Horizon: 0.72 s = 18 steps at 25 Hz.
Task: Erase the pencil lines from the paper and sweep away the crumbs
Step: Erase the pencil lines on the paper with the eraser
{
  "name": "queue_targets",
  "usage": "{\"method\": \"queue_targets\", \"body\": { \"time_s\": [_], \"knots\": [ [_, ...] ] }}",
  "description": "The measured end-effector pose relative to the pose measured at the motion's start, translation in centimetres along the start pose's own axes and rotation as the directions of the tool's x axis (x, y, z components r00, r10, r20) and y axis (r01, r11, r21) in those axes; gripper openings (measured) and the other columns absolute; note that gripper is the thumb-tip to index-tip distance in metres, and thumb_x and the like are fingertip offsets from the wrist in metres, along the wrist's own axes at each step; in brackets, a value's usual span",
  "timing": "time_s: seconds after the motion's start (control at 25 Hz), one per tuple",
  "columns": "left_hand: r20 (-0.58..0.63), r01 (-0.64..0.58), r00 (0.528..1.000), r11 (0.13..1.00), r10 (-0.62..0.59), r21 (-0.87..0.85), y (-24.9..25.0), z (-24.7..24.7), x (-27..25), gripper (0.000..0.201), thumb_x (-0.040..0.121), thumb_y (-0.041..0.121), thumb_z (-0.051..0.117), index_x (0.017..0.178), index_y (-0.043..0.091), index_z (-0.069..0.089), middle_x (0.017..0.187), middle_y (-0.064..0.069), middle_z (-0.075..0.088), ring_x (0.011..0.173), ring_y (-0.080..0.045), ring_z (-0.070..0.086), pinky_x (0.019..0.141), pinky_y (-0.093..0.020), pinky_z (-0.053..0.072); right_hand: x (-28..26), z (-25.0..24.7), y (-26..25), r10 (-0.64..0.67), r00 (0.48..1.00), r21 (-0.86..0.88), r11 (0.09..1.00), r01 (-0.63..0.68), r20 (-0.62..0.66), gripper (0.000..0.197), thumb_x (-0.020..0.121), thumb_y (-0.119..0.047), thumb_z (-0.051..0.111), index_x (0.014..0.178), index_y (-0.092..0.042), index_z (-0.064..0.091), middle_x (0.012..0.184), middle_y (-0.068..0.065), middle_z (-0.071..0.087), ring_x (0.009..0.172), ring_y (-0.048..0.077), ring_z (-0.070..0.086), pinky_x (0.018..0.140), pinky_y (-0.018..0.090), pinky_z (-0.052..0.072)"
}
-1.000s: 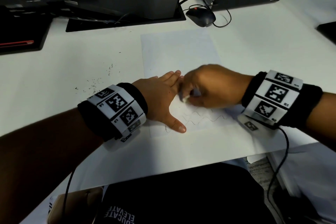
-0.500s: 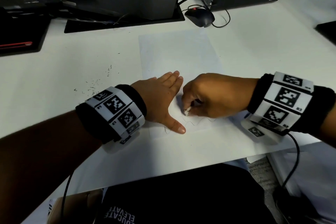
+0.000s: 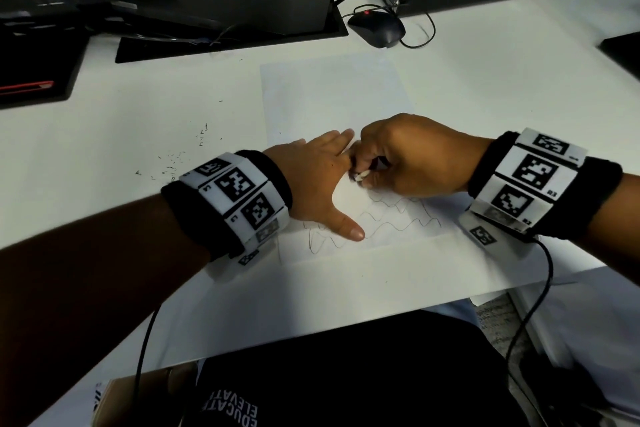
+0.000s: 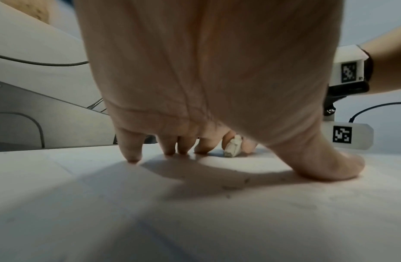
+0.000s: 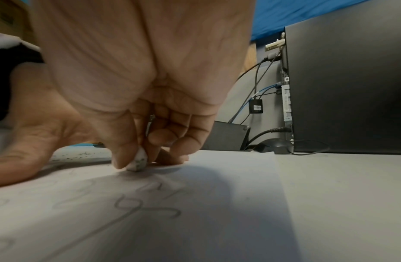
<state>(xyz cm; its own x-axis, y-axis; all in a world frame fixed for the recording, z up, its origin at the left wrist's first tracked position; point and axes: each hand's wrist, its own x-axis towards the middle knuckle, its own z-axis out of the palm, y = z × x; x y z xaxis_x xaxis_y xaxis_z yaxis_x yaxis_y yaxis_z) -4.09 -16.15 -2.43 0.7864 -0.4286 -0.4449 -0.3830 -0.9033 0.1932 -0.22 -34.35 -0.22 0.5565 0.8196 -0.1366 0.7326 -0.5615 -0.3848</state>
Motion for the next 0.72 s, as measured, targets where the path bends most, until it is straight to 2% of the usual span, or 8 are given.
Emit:
{"method": "queue_targets", "body": {
  "time_s": [0.12,0.2,0.28,0.32,0.4,0.48,0.64,0.72],
  "knots": [
    [0.091,0.018,0.996,0.997,-0.024,0.070,0.0,-0.2,-0.1,0.108,0.064,0.087,0.057,0.154,0.035,0.025,0.165,0.000,-0.019,0.152,-0.018,-0.011,0.123,-0.047,0.013,-0.8,0.9,-1.3,-0.115,0.989,0.015,0.993,0.114,0.097,0.011,0.085,-0.023,0.068,0.094,-0.023,0.073,0.095,-0.013,0.067,0.084,0.009,0.061,0.073,0.026,0.048],
    [0.109,0.030,0.993,0.996,-0.039,0.088,0.3,-0.4,-0.3,0.112,0.065,0.086,0.056,0.156,0.034,0.020,0.163,-0.001,-0.024,0.152,-0.019,-0.016,0.123,-0.047,0.010,-0.8,0.3,-0.9,-0.076,0.992,0.007,0.997,0.075,0.106,0.013,0.086,-0.026,0.066,0.096,-0.027,0.073,0.096,-0.015,0.067,0.084,0.006,0.060,0.073,0.024,0.046],
    [0.114,0.042,0.992,0.995,-0.052,0.090,0.3,-0.4,-0.3,0.119,0.063,0.088,0.055,0.159,0.033,0.009,0.163,0.001,-0.026,0.151,-0.017,-0.017,0.124,-0.048,0.009,-0.5,-0.3,-0.5,-0.022,0.999,-0.052,0.998,0.024,0.043,0.015,0.085,-0.027,0.065,0.097,-0.029,0.072,0.095,-0.013,0.068,0.084,0.010,0.061,0.072,0.024,0.044],
    [0.118,0.040,0.992,0.995,-0.050,0.087,0.2,-0.4,-0.3,0.119,0.063,0.089,0.055,0.158,0.034,0.011,0.162,0.002,-0.026,0.151,-0.017,-0.018,0.124,-0.048,0.009,-0.4,-0.1,-0.8,-0.027,0.999,-0.085,0.996,0.030,0.028,0.015,0.084,-0.027,0.063,0.096,-0.028,0.072,0.095,-0.012,0.068,0.084,0.011,0.061,0.072,0.025,0.045],
    [0.138,0.019,0.990,0.995,-0.032,0.095,0.2,-0.4,-0.3,0.109,0.063,0.089,0.053,0.155,0.038,0.024,0.162,0.002,-0.028,0.150,-0.017,-0.021,0.123,-0.048,0.008,-0.5,0.9,-1.9,-0.115,0.990,-0.083,0.989,0.123,0.085,0.014,0.084,-0.026,0.061,0.093,-0.025,0.072,0.095,-0.010,0.068,0.082,0.012,0.061,0.072,0.026,0.047],
    [0.146,0.008,0.989,0.996,-0.021,0.089,0.1,-0.3,-0.3,0.107,0.064,0.089,0.053,0.154,0.038,0.027,0.161,0.003,-0.029,0.149,-0.017,-0.023,0.123,-0.048,0.006,-0.8,1.2,-2.7,-0.157,0.977,-0.044,0.985,0.165,0.145,0.014,0.085,-0.026,0.061,0.093,-0.024,0.072,0.097,-0.009,0.067,0.080,0.011,0.060,0.070,0.026,0.045],
    [0.129,0.032,0.991,0.996,-0.043,0.087,-0.1,-0.1,-0.2,0.116,0.060,0.093,0.051,0.156,0.034,0.024,0.163,0.003,-0.025,0.150,-0.017,-0.020,0.123,-0.049,0.009,-0.1,0.4,-1.4,-0.067,0.997,-0.155,0.985,0.071,0.027,0.015,0.086,-0.024,0.060,0.095,-0.023,0.072,0.099,-0.008,0.067,0.085,0.015,0.061,0.071,0.028,0.047],
    [0.144,0.027,0.989,0.996,-0.039,0.084,-0.1,-0.2,-0.5,0.100,0.063,0.091,0.051,0.146,0.038,0.044,0.162,0.002,-0.028,0.150,-0.017,-0.022,0.123,-0.049,0.008,-0.2,1.0,-2.1,-0.127,0.987,-0.097,0.986,0.136,0.097,0.013,0.087,-0.023,0.061,0.093,-0.021,0.072,0.096,-0.010,0.067,0.084,0.012,0.061,0.071,0.024,0.045]
  ]
}}
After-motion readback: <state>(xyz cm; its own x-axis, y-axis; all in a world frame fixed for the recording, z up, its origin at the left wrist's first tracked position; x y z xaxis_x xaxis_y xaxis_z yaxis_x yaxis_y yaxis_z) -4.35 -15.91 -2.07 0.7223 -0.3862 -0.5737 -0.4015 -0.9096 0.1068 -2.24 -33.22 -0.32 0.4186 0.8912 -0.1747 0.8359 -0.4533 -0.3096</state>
